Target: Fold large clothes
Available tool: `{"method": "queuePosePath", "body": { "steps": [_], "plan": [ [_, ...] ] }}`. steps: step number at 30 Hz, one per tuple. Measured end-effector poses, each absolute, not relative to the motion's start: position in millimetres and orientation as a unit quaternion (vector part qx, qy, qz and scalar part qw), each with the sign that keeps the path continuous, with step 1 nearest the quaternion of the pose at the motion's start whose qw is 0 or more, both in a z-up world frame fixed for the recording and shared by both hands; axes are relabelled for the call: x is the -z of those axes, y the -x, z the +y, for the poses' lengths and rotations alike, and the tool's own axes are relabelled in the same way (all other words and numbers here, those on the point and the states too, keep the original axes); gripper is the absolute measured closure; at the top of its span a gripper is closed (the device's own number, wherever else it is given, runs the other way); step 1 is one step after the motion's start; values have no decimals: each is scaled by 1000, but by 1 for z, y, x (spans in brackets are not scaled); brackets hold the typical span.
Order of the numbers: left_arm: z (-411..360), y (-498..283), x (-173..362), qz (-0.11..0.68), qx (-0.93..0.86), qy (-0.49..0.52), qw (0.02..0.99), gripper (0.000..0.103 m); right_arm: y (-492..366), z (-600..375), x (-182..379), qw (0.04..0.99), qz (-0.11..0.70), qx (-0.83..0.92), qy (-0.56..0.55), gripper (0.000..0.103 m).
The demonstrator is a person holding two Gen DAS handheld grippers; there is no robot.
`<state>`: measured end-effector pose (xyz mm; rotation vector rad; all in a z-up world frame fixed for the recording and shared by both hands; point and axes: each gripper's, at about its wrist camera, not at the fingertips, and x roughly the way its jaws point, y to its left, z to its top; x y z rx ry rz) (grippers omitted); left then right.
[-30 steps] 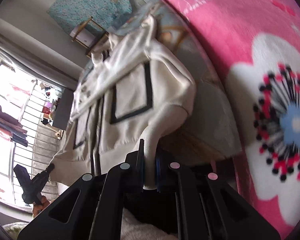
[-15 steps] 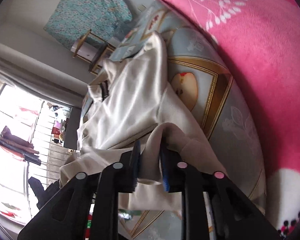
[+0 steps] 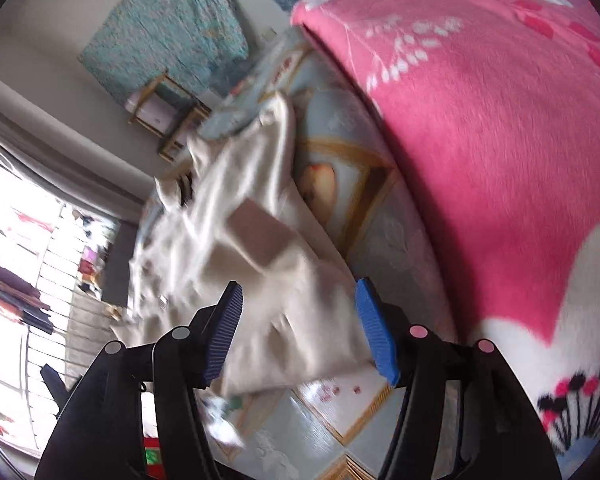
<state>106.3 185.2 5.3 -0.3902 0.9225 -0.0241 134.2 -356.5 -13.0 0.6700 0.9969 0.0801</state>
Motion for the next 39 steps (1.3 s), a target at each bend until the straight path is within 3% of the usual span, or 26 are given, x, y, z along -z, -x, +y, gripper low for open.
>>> {"method": "queuePosePath", "body": {
  "steps": [8,14,21,29,31,32,34,35,39],
  "plan": [
    [145,-120,17,477,-35,77,875,50,-123,-320,-2,858,479,2,-182,45],
    [142,-106,-7,431,-20,96,897,50,-129,-261,-31,879,456,-66,-118,45],
    [104,-131,7,454,4,34,890,50,-166,-153,-13,844,497,-189,-69,45],
    [102,-128,27,456,-15,2,890,49,-179,-95,13,829,530,-177,2,45],
    [104,-128,27,455,-15,8,890,49,-183,-87,25,830,534,-159,24,51],
    [105,-128,27,455,-15,11,890,49,-183,-87,29,832,536,-141,37,65],
    [107,-128,27,453,-14,17,891,49,-180,-90,28,838,527,-134,38,77],
    [108,-128,27,451,-14,20,892,49,-179,-92,27,837,528,-136,33,97],
    [112,-130,26,437,-15,36,899,49,-172,-89,21,846,514,-135,47,99]
  ]
}}
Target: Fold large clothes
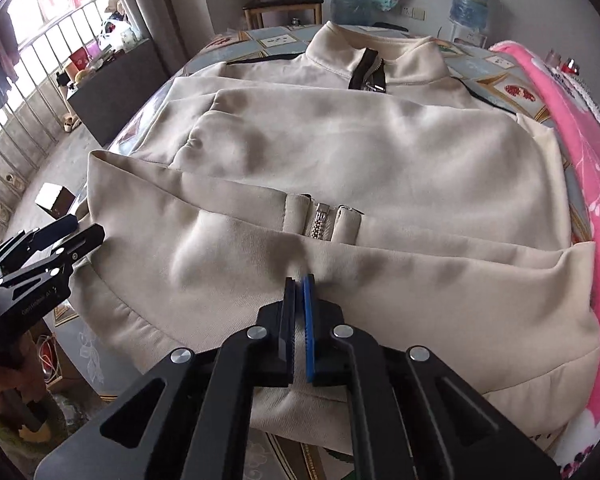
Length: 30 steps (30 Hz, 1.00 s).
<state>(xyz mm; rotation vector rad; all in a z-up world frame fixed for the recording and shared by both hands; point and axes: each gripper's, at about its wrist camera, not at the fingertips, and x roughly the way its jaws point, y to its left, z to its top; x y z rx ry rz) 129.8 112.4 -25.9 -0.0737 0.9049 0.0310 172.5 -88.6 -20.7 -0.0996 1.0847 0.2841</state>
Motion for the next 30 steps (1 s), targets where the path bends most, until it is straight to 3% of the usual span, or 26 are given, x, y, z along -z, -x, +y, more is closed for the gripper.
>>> {"method": "queuePosePath", "body": {
  "steps": [3,5,7,15,22,27,30],
  "plan": [
    [116,-137,24,430,-26,38,902,64,-167,-86,4,861,488,-134,55,100],
    [122,-144,25,432,-27,46,900,93,-166,-89,-9,870,472,-135,47,100],
    [126,-147,21,429,-27,47,901,99,-168,-90,-18,875,463,-136,40,100],
    [131,-133,-20,363,-38,44,930,102,-170,-84,-30,889,436,-126,55,100],
    [133,-152,19,410,-49,25,910,101,-197,-76,20,875,462,-114,92,102],
    [132,-141,6,392,-46,17,919,101,-193,-85,-4,892,432,-113,74,103],
    [131,-143,9,398,-47,15,916,101,-201,-109,-6,882,454,-127,9,102]
  ]
}}
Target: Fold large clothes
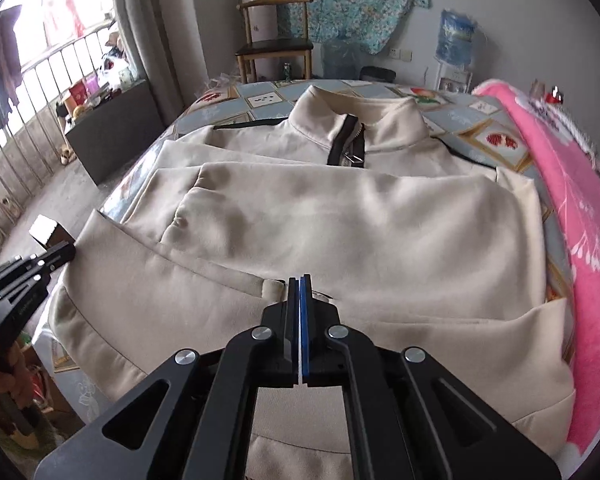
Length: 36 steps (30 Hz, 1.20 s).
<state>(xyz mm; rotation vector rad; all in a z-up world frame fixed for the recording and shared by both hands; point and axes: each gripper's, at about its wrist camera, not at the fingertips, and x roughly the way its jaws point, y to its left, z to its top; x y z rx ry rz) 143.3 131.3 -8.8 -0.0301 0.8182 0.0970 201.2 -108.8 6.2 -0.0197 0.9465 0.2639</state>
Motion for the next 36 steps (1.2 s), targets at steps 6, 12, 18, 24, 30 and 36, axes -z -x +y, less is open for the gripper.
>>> {"method": "queuePosePath", "body": {
  "steps": [6,12,18,24,30,36],
  "plan": [
    [129,-147,14,403,-55,9,914,101,-198,-152,1,852,500,-140,-61,45],
    [126,-150,19,404,-69,9,912,101,-202,-127,36,829,543,-134,-3,45],
    [126,-144,6,387,-67,14,920,101,-192,-112,27,848,515,-124,26,98],
    [127,-130,-32,342,-56,21,938,102,-184,-124,-19,885,452,-116,-8,99],
    [133,-159,7,408,-67,8,911,101,-214,-117,25,871,481,-99,11,99],
    [162,-134,-11,374,-75,76,921,100,-216,-125,27,868,482,-116,-11,99]
  ]
}}
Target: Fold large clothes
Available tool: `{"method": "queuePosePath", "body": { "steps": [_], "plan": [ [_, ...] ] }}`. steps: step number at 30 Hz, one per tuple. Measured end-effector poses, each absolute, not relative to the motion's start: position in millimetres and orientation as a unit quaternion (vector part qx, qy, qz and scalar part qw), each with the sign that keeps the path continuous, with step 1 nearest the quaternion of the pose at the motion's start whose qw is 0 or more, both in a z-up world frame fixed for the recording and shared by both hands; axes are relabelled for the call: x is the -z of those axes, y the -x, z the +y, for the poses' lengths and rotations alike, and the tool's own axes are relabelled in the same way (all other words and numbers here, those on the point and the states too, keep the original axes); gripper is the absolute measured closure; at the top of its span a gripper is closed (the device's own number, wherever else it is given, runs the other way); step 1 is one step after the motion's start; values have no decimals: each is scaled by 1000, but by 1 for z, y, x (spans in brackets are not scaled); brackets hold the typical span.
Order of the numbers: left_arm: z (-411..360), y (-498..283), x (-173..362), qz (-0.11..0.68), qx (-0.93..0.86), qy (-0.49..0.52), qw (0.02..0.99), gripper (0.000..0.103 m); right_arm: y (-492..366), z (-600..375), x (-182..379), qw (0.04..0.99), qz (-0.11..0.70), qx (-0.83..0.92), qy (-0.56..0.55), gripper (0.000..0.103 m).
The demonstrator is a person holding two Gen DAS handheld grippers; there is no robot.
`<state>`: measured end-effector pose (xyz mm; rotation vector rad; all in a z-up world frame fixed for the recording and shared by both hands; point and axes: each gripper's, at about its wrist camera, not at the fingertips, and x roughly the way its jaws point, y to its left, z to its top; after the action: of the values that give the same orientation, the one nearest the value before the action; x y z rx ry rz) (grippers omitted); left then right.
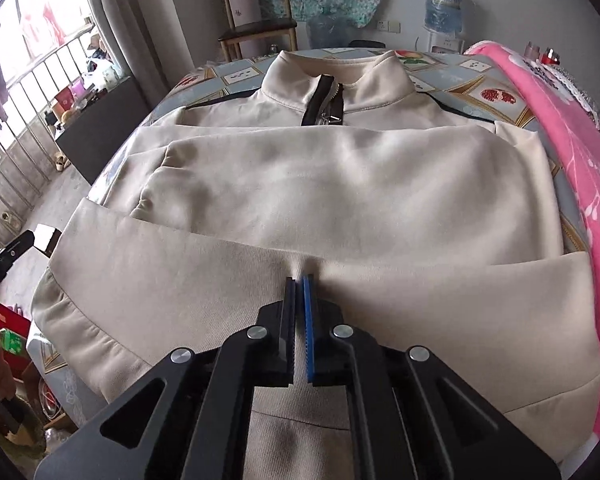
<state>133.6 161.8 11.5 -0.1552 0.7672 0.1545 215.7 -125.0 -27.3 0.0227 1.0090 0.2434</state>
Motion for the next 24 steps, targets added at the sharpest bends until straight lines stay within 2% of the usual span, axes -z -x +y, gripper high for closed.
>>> {"method": "queuePosePath", "body": {
  "steps": [4,6,10,11,12,14,15,21,22,23,24],
  "plan": [
    [112,-148,-22,379,38,61,923,100,-218,-131,28,863,487,-126,-39,99],
    [73,-164,-12,413,108,43,903,99,-218,-140,26,857,491,-144,-62,96],
    [30,-187,18,451,113,2,885,99,-205,-179,3,863,473,-140,-107,93],
    [27,-190,23,457,108,-3,883,99,-200,-192,-4,870,464,-128,-108,88],
    [26,-191,25,458,105,-4,883,99,-192,-212,-13,880,451,-108,-106,73],
    [27,-189,25,458,106,-3,882,99,-183,-243,-23,894,432,-67,-98,50],
    [28,-189,26,459,105,-2,882,98,-179,-258,-25,899,426,-47,-93,49],
    [25,-188,26,461,91,-2,883,97,-195,-301,6,881,467,-14,-80,51],
    [24,-188,25,461,88,-5,883,97,-195,-300,8,883,464,-13,-72,59],
    [22,-188,25,461,86,-8,883,97,-197,-297,10,885,462,-8,-61,88],
    [21,-188,25,460,83,-11,884,97,-197,-294,8,887,458,-9,-61,95]
  ]
}}
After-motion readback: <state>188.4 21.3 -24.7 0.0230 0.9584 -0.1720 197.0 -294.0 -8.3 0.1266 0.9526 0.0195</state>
